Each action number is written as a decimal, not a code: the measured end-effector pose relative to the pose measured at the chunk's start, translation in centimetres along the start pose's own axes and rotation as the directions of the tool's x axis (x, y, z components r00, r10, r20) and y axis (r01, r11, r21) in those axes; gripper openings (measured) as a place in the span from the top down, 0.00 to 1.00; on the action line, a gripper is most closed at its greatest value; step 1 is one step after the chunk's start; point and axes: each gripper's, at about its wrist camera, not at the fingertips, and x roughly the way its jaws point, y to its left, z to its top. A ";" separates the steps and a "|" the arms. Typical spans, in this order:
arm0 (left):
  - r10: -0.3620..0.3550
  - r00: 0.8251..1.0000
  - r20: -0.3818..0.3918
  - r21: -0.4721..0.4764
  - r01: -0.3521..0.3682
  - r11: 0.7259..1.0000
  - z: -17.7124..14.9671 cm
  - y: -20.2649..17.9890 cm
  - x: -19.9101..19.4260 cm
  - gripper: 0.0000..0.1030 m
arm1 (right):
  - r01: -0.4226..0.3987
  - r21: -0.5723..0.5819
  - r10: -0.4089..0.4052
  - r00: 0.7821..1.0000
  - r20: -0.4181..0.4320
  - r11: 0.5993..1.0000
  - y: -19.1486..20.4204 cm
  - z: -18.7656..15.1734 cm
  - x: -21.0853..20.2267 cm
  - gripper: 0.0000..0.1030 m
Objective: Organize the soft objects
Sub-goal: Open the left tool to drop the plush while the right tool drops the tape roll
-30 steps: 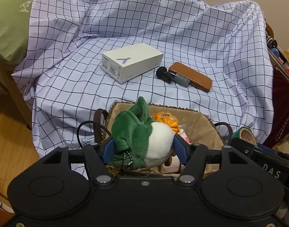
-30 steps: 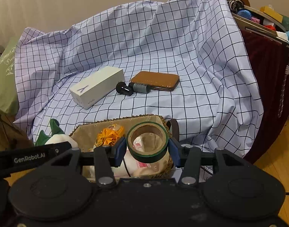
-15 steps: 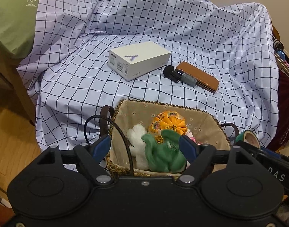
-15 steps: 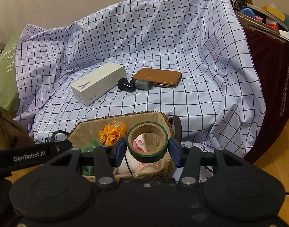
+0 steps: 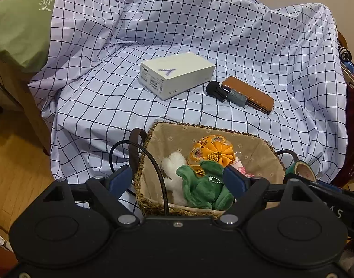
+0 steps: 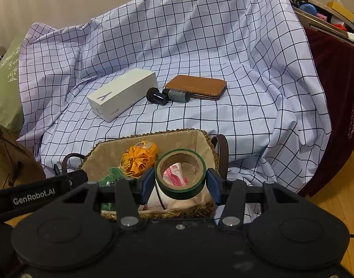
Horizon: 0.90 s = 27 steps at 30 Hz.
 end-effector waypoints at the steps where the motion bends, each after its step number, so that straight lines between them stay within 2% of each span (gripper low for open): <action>1: 0.000 1.000 -0.001 0.000 0.000 1.000 0.0 0.0 0.0 0.20 | -0.002 -0.001 0.002 1.000 -0.001 1.000 0.0 0.0 0.1 0.53; 7: -0.001 1.000 -0.004 0.009 0.001 1.000 -0.1 0.0 0.0 0.20 | -0.021 -0.005 0.021 1.000 -0.002 1.000 0.2 0.0 0.2 0.51; 27: 0.006 1.000 -0.003 0.021 -0.006 1.000 -0.2 -0.2 0.0 0.17 | -0.005 0.005 0.005 1.000 -0.011 1.000 -0.1 0.0 0.3 0.48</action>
